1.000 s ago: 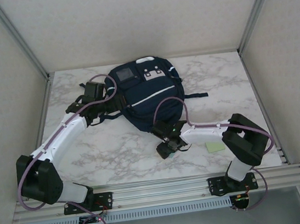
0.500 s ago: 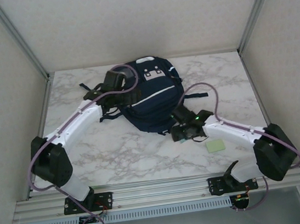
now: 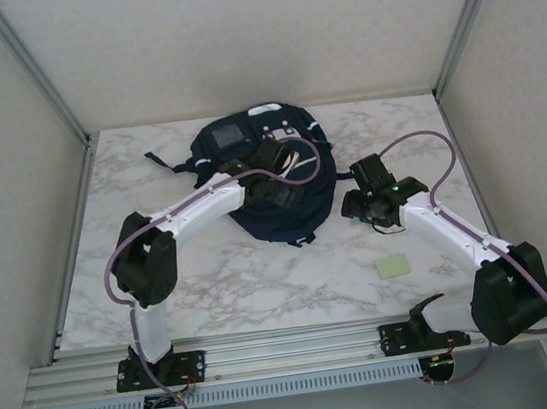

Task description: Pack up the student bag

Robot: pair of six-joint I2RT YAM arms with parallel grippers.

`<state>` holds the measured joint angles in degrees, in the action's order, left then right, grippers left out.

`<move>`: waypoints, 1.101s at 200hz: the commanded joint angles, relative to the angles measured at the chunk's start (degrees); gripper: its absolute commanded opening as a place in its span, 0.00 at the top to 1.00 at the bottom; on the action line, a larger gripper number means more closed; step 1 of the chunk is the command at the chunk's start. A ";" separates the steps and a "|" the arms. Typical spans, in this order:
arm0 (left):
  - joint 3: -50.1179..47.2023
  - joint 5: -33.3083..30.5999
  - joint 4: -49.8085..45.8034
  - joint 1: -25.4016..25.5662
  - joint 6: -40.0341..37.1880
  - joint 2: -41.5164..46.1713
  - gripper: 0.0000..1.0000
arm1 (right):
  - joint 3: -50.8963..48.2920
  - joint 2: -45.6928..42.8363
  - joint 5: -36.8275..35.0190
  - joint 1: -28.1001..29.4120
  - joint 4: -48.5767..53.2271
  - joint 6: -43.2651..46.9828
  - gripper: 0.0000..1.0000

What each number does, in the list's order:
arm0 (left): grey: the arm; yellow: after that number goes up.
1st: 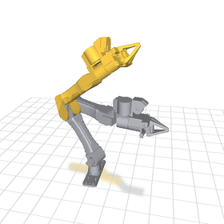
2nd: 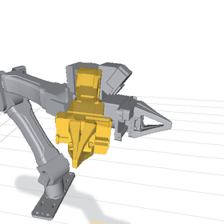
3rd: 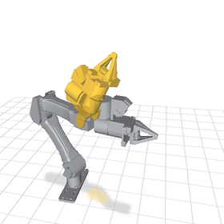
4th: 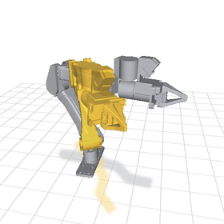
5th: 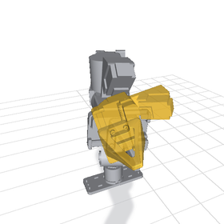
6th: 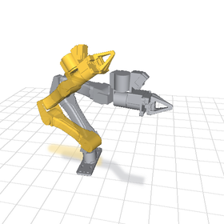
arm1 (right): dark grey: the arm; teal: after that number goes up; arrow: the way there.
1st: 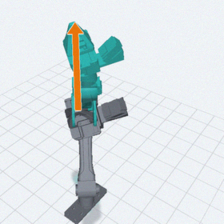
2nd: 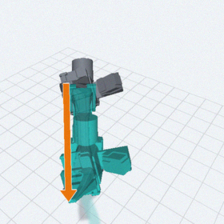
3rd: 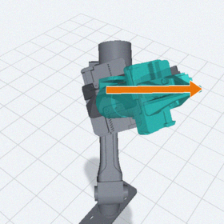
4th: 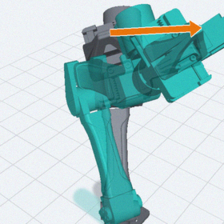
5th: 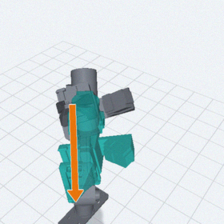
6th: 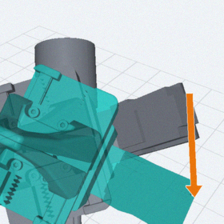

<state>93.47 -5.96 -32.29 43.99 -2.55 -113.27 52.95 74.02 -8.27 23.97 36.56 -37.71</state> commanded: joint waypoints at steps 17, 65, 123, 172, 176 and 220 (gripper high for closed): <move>3.89 -4.62 -3.37 -0.26 -3.99 -4.44 0.42 | 1.40 -0.14 1.08 -0.64 -2.63 -1.26 0.40; 5.23 -5.52 -3.74 -0.45 -3.78 -3.68 0.89 | 1.46 -0.80 1.52 -0.73 -2.37 -0.44 0.45; 13.46 -0.52 -10.84 -2.39 -4.29 -3.69 1.00 | 4.53 1.44 5.67 -0.76 -4.13 -0.70 0.47; 25.56 9.89 -17.38 -6.90 -3.51 -7.53 1.00 | 11.77 9.48 13.04 -0.39 -11.98 -5.59 0.48; 27.11 10.69 -18.55 -7.17 -3.53 -8.35 1.00 | 12.60 10.58 13.26 -0.25 -12.46 -5.91 0.48; 34.87 15.55 -23.52 -9.39 -2.08 -12.12 1.00 | 25.26 24.54 16.22 1.74 -14.56 -8.51 0.45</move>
<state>125.47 4.78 -53.47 35.75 -6.22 -124.68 71.77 93.14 4.71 24.21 24.95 -43.79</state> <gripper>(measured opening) 0.042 0.535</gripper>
